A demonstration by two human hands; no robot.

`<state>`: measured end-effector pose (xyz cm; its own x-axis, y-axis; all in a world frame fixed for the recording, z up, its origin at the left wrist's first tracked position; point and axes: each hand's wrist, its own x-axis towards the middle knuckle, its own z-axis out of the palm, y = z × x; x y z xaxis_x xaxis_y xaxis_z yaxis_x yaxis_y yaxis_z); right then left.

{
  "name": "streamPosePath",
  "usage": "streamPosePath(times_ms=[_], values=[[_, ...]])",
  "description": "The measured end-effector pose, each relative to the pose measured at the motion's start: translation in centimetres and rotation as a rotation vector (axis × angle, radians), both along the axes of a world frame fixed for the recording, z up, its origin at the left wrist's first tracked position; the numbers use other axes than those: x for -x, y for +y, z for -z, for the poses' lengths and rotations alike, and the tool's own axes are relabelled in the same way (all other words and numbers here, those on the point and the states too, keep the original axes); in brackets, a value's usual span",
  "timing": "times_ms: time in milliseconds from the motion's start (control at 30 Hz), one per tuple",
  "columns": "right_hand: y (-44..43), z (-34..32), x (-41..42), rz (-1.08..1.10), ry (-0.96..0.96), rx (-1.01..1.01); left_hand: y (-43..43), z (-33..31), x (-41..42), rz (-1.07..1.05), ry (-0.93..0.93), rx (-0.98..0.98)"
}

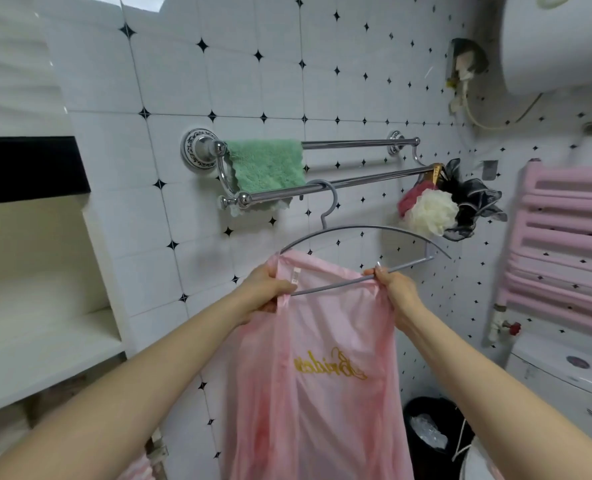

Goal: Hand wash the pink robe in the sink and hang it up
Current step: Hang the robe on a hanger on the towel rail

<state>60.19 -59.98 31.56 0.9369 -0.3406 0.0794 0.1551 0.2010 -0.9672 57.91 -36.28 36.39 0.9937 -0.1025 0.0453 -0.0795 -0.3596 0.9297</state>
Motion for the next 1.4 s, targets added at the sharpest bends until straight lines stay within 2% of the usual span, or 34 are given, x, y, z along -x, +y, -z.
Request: streamPosePath(times_ms=[67,133,200,300,400,533,633,733,800,867,933,1067,1167,1267,1400], values=[[-0.2,-0.1,0.4,-0.038,-0.005,-0.001,0.4,0.8,0.3,-0.016,0.064,0.153],[-0.4,-0.3,0.7,-0.051,-0.021,0.017,1.5,1.1,0.0,-0.036,0.06,0.177],[-0.8,-0.5,0.9,-0.058,-0.011,0.041,2.9,1.3,-0.5,0.039,0.002,-0.004],[-1.4,-0.7,1.0,-0.047,0.015,0.097,3.9,1.7,-2.0,0.04,-0.281,-0.282],[-1.3,-0.9,1.3,-0.07,0.019,0.114,3.7,2.2,-3.0,-0.034,-0.42,-0.287],[-2.2,-0.7,1.8,-0.132,-0.046,0.151,3.8,3.5,-3.7,0.013,-0.401,-0.252],[-5.0,0.3,2.5,-0.239,-0.054,0.336,4.2,3.4,-4.1,0.0,-0.499,-0.27],[-7.3,1.4,3.2,-0.298,0.09,0.773,4.7,2.5,-4.1,0.088,-0.6,-0.353],[-7.8,1.5,3.7,-0.415,0.213,0.913,5.0,2.5,-4.4,0.128,-0.643,-0.424],[-8.4,1.5,3.9,-0.465,0.262,0.83,5.3,2.5,-4.7,0.112,-0.671,-0.456],[-9.1,1.5,4.0,-0.511,0.22,0.724,5.6,2.5,-4.9,0.059,-0.682,-0.455],[-10.9,2.1,4.6,-0.622,0.255,0.691,6.3,2.7,-5.8,-0.095,-0.588,-0.295],[-12.8,1.6,4.8,-0.674,0.333,0.708,6.2,2.5,-6.0,-0.07,-0.549,-0.353],[-13.6,0.3,4.8,-0.562,0.325,0.775,6.5,2.2,-6.2,0.039,-0.595,-0.495],[-12.7,-2.5,4.5,-0.192,0.116,0.759,6.4,1.5,-5.2,0.037,-0.677,-0.52]])
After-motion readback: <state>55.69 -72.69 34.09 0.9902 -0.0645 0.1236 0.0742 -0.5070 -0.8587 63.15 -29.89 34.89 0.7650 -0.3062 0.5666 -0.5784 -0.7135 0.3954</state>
